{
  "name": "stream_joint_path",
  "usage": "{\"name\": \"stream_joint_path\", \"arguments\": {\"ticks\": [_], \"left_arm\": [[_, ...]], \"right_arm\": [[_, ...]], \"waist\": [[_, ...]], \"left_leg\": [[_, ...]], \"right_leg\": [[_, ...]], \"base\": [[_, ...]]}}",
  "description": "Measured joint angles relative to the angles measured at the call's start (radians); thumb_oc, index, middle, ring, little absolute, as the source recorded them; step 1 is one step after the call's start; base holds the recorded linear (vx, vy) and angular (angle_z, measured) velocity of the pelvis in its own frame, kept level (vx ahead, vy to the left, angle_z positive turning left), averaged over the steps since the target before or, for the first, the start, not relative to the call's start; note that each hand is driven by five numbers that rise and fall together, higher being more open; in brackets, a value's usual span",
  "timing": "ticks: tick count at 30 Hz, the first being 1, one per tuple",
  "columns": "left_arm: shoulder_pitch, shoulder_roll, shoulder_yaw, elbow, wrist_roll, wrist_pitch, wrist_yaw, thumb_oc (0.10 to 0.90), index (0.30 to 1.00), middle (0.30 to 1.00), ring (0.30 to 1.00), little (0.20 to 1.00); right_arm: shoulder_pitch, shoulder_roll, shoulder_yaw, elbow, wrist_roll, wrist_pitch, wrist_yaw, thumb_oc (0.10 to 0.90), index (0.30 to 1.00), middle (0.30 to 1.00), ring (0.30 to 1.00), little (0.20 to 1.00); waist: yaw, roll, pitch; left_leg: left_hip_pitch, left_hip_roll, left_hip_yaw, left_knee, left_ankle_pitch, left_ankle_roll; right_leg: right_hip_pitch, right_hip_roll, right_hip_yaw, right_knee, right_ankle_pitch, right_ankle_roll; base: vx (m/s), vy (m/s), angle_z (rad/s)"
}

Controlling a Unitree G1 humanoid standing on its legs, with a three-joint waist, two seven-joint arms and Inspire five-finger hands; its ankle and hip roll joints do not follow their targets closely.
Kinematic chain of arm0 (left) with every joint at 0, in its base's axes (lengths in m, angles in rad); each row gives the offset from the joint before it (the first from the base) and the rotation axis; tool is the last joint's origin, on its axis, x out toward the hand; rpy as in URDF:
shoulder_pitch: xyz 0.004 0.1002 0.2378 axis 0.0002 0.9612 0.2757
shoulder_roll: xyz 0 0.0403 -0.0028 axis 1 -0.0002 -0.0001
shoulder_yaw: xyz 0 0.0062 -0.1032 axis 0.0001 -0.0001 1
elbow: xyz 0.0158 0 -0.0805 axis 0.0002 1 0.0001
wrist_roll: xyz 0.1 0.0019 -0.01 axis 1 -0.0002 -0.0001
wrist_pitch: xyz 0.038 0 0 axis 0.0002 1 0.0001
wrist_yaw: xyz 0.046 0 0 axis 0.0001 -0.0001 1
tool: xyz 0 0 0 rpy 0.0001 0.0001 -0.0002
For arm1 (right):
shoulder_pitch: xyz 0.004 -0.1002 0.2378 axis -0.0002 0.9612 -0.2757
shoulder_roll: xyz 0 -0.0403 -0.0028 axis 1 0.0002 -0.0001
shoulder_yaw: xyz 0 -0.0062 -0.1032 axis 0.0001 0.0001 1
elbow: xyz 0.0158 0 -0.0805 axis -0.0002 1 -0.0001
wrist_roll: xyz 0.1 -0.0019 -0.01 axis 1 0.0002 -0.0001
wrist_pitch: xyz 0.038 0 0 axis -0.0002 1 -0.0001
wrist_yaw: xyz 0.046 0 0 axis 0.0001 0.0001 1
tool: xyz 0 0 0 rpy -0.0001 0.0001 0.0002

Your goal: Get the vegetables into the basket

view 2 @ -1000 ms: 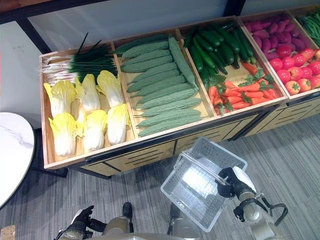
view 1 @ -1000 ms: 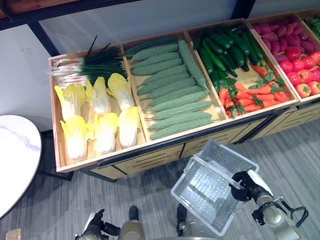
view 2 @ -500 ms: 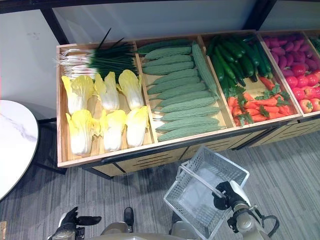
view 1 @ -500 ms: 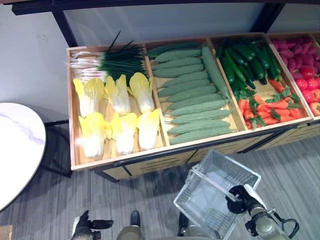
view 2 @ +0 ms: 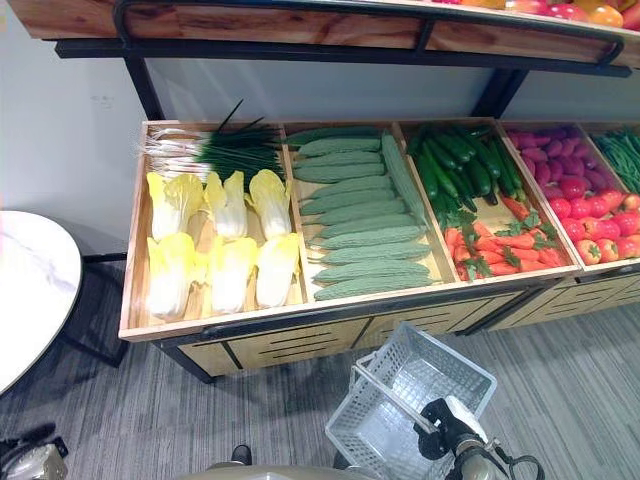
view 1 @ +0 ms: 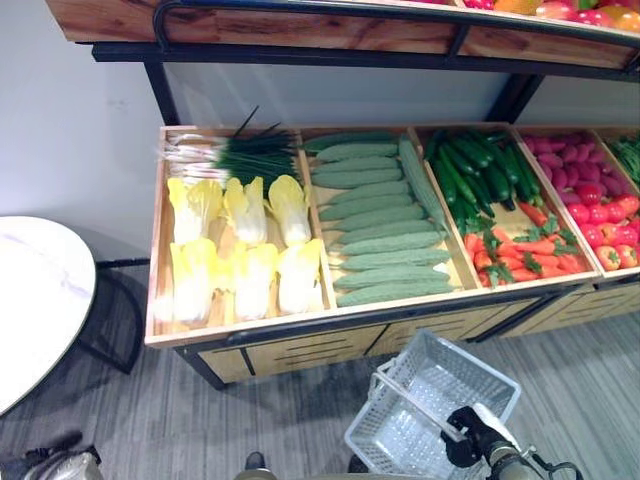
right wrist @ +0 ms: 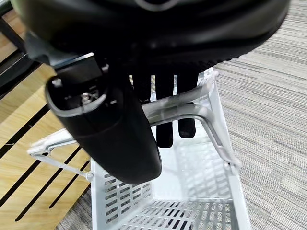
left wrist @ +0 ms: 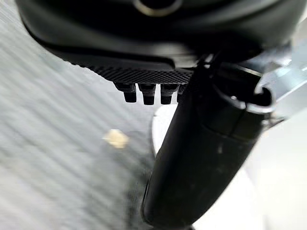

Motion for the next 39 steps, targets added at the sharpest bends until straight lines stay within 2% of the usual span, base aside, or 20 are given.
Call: {"name": "stream_joint_path", "arguments": {"ticks": [2, 3, 4, 6, 9, 10, 14, 17, 22, 34, 39], "left_arm": [[0.009, -0.009, -0.030, -0.150, 0.046, 0.006, 0.035, 0.900, 1.000, 1.000, 1.000, 1.000], [0.026, -0.048, -0.036, -0.354, 0.087, 0.008, 0.067, 0.900, 1.000, 1.000, 1.000, 1.000], [0.028, -0.060, -0.056, -0.429, 0.121, -0.010, 0.086, 0.900, 1.000, 1.000, 1.000, 1.000], [0.007, -0.047, -0.088, -0.441, 0.203, -0.058, 0.089, 0.900, 1.000, 1.000, 1.000, 1.000], [0.002, -0.135, -0.108, -0.617, 0.222, -0.035, 0.110, 0.900, 1.000, 1.000, 1.000, 1.000], [0.006, -0.146, -0.155, -0.634, 0.254, -0.044, 0.102, 0.900, 1.000, 1.000, 1.000, 1.000], [0.008, -0.152, -0.241, -0.635, 0.298, -0.044, 0.049, 0.900, 1.000, 1.000, 1.000, 1.000], [0.015, -0.149, -0.293, -0.640, 0.349, -0.046, -0.011, 0.900, 1.000, 1.000, 1.000, 1.000], [0.042, -0.154, -0.361, -0.648, 0.387, -0.053, -0.089, 0.900, 1.000, 1.000, 1.000, 1.000], [0.070, -0.163, -0.373, -0.607, 0.449, -0.048, -0.109, 0.900, 1.000, 1.000, 1.000, 1.000], [0.071, -0.163, -0.374, -0.573, 0.488, -0.009, -0.109, 0.900, 1.000, 1.000, 1.000, 1.000]], "right_arm": [[0.006, 0.002, -0.001, 0.018, -0.002, 0.000, -0.003, 0.400, 0.300, 0.300, 0.300, 0.300], [0.010, 0.005, -0.005, 0.035, -0.007, -0.001, -0.012, 0.400, 0.300, 0.300, 0.300, 0.300], [0.010, 0.008, -0.008, 0.052, -0.009, 0.000, -0.013, 0.400, 0.300, 0.300, 0.300, 0.300], [-0.003, 0.010, -0.011, 0.050, -0.013, 0.004, -0.020, 0.400, 0.300, 0.300, 0.300, 0.300], [0.002, 0.021, -0.023, 0.058, -0.019, 0.006, -0.027, 0.400, 0.300, 0.300, 0.300, 0.300], [0.003, 0.021, -0.024, 0.058, -0.020, 0.008, -0.028, 0.400, 0.300, 0.300, 0.300, 0.300], [-0.014, 0.020, -0.024, 0.044, -0.021, 0.015, -0.028, 0.400, 0.300, 0.300, 0.300, 0.300], [-0.020, 0.016, -0.033, -0.003, -0.022, 0.016, -0.028, 0.400, 0.300, 0.300, 0.300, 0.300], [-0.031, 0.016, -0.034, -0.006, -0.045, 0.016, -0.027, 0.400, 0.300, 0.300, 0.300, 0.300], [-0.031, 0.017, -0.035, -0.002, -0.057, 0.011, -0.031, 0.400, 0.300, 0.300, 0.300, 0.300], [-0.030, 0.017, -0.035, -0.002, -0.058, 0.012, -0.037, 0.400, 0.300, 0.300, 0.300, 0.300]], "waist": [[0.007, -0.002, 0.000], [0.014, -0.005, 0.002], [0.015, -0.005, 0.002], [-0.006, 0.004, 0.007], [-0.011, 0.006, 0.009], [-0.015, 0.008, 0.011], [-0.037, 0.016, 0.018], [-0.040, 0.027, 0.046], [-0.045, 0.032, 0.054], [-0.042, 0.031, 0.055], [-0.043, 0.031, 0.055]], "left_leg": [[-0.002, 0.000, -0.002, 0.000, 0.001, -0.001], [-0.003, -0.001, -0.005, 0.000, 0.001, -0.001], [-0.003, -0.002, -0.009, 0.000, 0.002, -0.001], [0.004, -0.003, -0.008, 0.000, 0.001, -0.001], [0.002, -0.004, -0.011, 0.000, 0.001, -0.001], [0.004, -0.004, -0.010, 0.000, 0.001, -0.001], [0.005, 0.000, -0.006, 0.000, 0.001, -0.001], [0.010, 0.002, 0.007, 0.000, 0.001, -0.001], [0.013, 0.004, 0.017, 0.000, -0.001, -0.001], [0.028, 0.009, 0.035, 0.000, -0.004, 0.001], [0.029, 0.010, 0.038, 0.000, -0.004, 0.001]], "right_leg": [[0.000, 0.000, -0.004, 0.000, 0.000, 0.000], [0.001, 0.000, -0.008, 0.000, 0.000, 0.000], [0.003, 0.000, -0.011, 0.000, 0.000, 0.000], [0.007, 0.000, -0.007, 0.000, -0.001, 0.002], [0.009, 0.000, -0.012, 0.000, -0.001, 0.001], [0.009, -0.001, -0.010, 0.000, -0.001, 0.001], [0.007, 0.000, -0.006, 0.000, -0.001, 0.001], [0.004, 0.002, 0.010, -0.004, 0.000, 0.001], [0.001, 0.004, 0.019, -0.004, 0.002, -0.001], [0.006, 0.010, 0.037, -0.005, 0.002, 0.000], [0.005, 0.010, 0.039, -0.005, 0.002, 0.000]], "base": [[-0.03, -0.016, 0.06], [-0.02, -0.009, 0.07], [-0.01, 0.000, 0.07], [0.00, 0.000, 0.00], [-0.01, 0.003, 0.02], [0.00, 0.000, 0.00], [-0.02, 0.008, -0.04], [-0.01, 0.008, -0.14], [0.00, -0.002, -0.06], [0.01, -0.004, -0.03], [0.00, -0.002, -0.01]]}}
